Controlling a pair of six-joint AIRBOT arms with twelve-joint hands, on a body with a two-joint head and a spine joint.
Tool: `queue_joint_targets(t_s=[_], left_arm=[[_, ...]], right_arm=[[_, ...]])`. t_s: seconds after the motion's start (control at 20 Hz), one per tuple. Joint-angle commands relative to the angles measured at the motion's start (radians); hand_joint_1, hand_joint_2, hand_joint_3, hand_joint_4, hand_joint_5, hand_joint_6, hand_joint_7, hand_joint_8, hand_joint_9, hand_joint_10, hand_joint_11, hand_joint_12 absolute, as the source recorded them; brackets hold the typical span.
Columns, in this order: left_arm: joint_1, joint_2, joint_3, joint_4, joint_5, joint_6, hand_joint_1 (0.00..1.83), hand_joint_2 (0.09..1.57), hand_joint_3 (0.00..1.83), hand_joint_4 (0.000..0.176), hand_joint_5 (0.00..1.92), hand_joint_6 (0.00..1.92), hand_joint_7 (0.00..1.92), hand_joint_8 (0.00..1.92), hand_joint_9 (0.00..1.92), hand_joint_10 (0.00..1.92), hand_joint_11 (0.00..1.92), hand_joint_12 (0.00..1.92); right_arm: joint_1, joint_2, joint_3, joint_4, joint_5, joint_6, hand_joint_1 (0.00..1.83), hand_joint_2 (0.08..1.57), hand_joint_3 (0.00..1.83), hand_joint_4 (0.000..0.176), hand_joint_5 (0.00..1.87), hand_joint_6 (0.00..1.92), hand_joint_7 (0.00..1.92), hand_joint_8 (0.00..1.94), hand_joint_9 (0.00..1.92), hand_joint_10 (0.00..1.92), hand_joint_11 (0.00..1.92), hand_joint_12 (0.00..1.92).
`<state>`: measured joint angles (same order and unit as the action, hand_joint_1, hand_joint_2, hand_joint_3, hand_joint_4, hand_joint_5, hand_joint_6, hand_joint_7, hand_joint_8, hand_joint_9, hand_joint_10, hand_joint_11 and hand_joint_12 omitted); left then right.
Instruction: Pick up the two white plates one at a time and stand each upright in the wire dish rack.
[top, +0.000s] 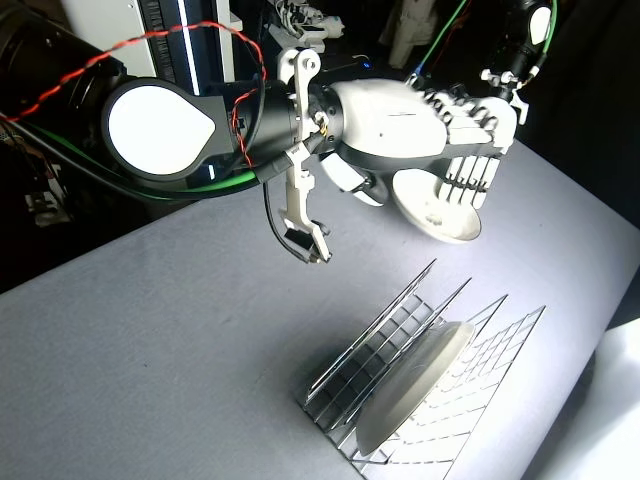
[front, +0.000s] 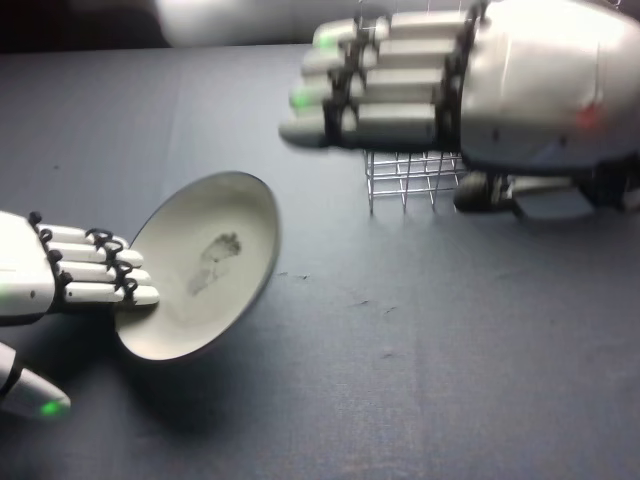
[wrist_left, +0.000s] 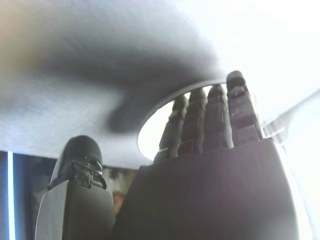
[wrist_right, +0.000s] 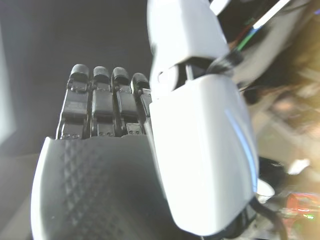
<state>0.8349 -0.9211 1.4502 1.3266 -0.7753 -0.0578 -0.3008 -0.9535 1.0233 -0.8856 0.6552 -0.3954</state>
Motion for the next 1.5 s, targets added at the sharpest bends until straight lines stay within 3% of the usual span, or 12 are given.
queue_joint_targets(t_s=[0.0,0.25,0.55,0.95,1.45], left_arm=[[0.016,-0.018,0.001,0.03,-0.045,-0.007,0.0,1.14,0.0,0.0,0.06,0.01,0.03,0.01,0.0,0.0,0.0,0.0],[0.033,-0.025,0.006,0.021,-0.049,-0.008,0.0,1.14,0.0,0.0,0.04,0.01,0.01,0.0,0.0,0.0,0.0,0.0],[0.033,-0.026,0.006,0.021,-0.051,-0.008,0.0,1.14,0.0,0.0,0.02,0.0,0.0,0.0,0.0,0.0,0.0,0.0],[0.032,-0.027,0.008,0.021,-0.052,-0.008,0.0,1.14,0.0,0.0,0.04,0.01,0.02,0.01,0.0,0.0,0.0,0.0],[0.026,-0.029,0.008,0.021,-0.052,-0.008,0.0,1.15,0.0,0.0,0.05,0.0,0.02,0.0,0.0,0.0,0.0,0.0]], right_arm=[[0.003,0.004,-0.003,0.046,0.096,-0.002,1.43,1.01,0.02,0.0,0.0,0.0,0.0,0.0,0.0,0.0,0.0,0.0],[-0.049,-0.016,-0.01,0.028,0.069,-0.012,1.4,1.04,0.02,0.0,0.0,0.0,0.0,0.0,0.0,0.0,0.0,0.0],[-0.056,-0.131,0.028,0.028,-0.009,-0.034,1.4,1.05,0.01,0.0,0.0,0.0,0.0,0.0,0.0,0.0,0.0,0.0],[-0.098,-0.334,0.174,0.028,-0.04,-0.082,1.36,1.06,0.01,0.0,0.0,0.0,0.0,0.0,0.0,0.0,0.02,0.01],[-0.113,-0.521,0.358,0.029,-0.042,-0.084,1.4,1.09,0.01,0.0,0.0,0.0,0.0,0.0,0.0,0.0,0.04,0.02]])
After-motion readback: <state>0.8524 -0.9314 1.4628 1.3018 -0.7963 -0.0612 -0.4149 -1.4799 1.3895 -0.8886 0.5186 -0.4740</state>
